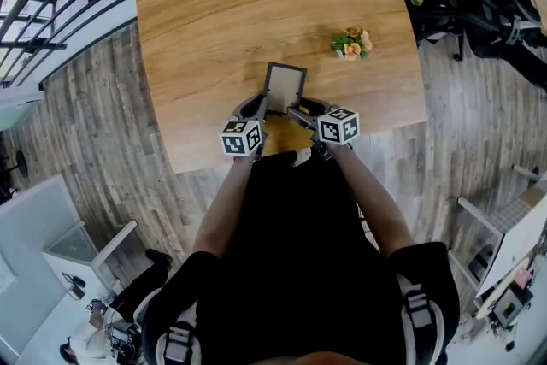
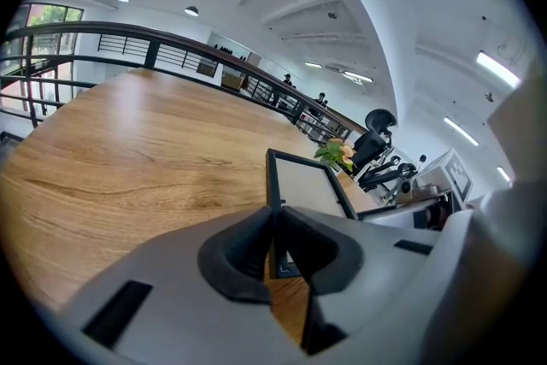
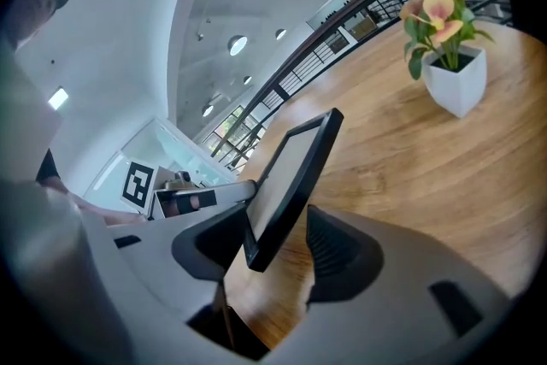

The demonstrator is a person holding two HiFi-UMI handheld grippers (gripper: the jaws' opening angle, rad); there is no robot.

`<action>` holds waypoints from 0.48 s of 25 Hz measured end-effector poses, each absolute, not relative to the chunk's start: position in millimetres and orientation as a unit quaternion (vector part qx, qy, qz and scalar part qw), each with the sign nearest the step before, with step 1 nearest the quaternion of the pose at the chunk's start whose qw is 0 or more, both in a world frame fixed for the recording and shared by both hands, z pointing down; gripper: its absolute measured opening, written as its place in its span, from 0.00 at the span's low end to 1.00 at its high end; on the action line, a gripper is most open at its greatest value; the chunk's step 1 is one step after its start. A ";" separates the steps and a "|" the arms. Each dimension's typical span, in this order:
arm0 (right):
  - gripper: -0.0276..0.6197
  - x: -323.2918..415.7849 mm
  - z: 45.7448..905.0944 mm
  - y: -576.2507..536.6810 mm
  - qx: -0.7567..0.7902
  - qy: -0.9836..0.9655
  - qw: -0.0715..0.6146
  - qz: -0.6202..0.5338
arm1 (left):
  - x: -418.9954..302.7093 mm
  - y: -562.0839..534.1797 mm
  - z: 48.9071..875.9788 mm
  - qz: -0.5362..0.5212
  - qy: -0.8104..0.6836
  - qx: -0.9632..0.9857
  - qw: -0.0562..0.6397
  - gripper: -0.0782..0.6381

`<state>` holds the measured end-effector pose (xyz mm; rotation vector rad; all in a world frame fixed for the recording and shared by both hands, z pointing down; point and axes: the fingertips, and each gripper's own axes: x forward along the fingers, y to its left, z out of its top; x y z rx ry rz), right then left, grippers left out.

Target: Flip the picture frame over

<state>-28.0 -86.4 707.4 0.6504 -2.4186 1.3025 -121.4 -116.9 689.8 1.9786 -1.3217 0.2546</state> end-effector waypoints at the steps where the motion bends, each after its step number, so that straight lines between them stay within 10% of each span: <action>1: 0.40 -30.1 705.5 -86.0 0.223 -0.846 0.152 0.460 | -121.8 -116.9 689.8 0.099 -0.513 0.771 0.365 0.19; 12: 0.26 -37.5 690.7 -83.3 0.210 -0.837 0.101 0.495 | -130.7 -115.0 693.4 0.104 -0.513 0.770 0.364 0.18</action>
